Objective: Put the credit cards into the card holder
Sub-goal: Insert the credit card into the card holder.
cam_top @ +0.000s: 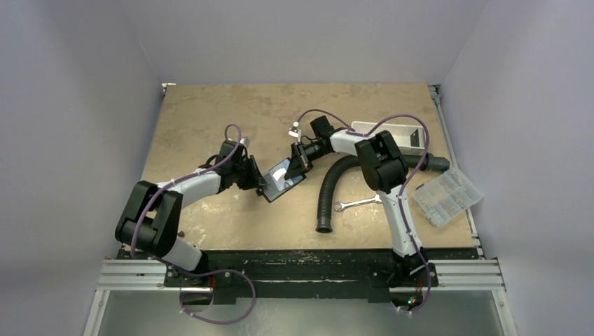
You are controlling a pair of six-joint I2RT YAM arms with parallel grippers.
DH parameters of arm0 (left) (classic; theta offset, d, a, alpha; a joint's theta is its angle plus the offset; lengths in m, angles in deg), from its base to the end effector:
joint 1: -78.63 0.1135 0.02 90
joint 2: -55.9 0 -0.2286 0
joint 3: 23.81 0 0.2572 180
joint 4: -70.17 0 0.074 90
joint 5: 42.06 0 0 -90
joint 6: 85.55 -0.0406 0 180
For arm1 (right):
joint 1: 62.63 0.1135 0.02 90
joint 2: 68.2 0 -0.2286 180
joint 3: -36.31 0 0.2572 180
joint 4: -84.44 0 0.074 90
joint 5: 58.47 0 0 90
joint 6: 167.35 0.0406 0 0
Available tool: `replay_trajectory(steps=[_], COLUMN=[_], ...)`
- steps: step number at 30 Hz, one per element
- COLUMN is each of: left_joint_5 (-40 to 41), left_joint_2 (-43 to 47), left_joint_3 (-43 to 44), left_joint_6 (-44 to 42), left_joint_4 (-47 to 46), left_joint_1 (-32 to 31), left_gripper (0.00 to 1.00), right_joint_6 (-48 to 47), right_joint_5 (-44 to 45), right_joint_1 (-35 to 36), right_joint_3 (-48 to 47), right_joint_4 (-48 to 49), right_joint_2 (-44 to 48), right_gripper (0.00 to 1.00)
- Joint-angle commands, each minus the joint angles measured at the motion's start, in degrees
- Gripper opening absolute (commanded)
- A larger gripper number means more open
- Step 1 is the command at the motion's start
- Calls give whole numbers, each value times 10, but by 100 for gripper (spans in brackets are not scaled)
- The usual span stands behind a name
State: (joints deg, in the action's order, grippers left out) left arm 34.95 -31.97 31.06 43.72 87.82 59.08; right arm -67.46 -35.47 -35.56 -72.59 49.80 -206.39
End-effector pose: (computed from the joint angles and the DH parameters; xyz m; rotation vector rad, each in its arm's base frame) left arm 0.2789 -0.1087 0.1140 -0.3359 2.5417 -0.7038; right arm 0.3874 0.2400 0.0593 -0.7641 2.4528 1.7805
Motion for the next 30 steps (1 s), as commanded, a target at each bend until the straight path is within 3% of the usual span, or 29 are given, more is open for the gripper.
replay_trajectory(steps=[1, 5, 9, 12, 19, 30], left_joint_5=[30, 37, 32, 37, 67, 71], left_joint_2=[54, 60, 38, 19, 10, 4], left_joint_3=[16, 16, 0, -10, -29, -37], left_joint_6=[-20, -26, -25, -23, -14, -12], left_joint_4=[56, 65, 48, 33, 17, 8], left_joint_1=[3, 7, 8, 9, 9, 9], left_gripper=[21, 23, 21, 19, 14, 12], right_joint_6=[23, 44, 52, 46, 20, 6], right_joint_5=[39, 43, 36, 36, 22, 71], right_joint_1=[12, 12, 12, 12, 12, 12], right_joint_3=[40, 40, 36, 34, -5, -71], right_joint_4=[39, 56, 58, 48, -38, -164], right_joint_2=[30, 27, 22, 21, -16, -43], right_gripper=[24, 20, 5, 0, 0, 0])
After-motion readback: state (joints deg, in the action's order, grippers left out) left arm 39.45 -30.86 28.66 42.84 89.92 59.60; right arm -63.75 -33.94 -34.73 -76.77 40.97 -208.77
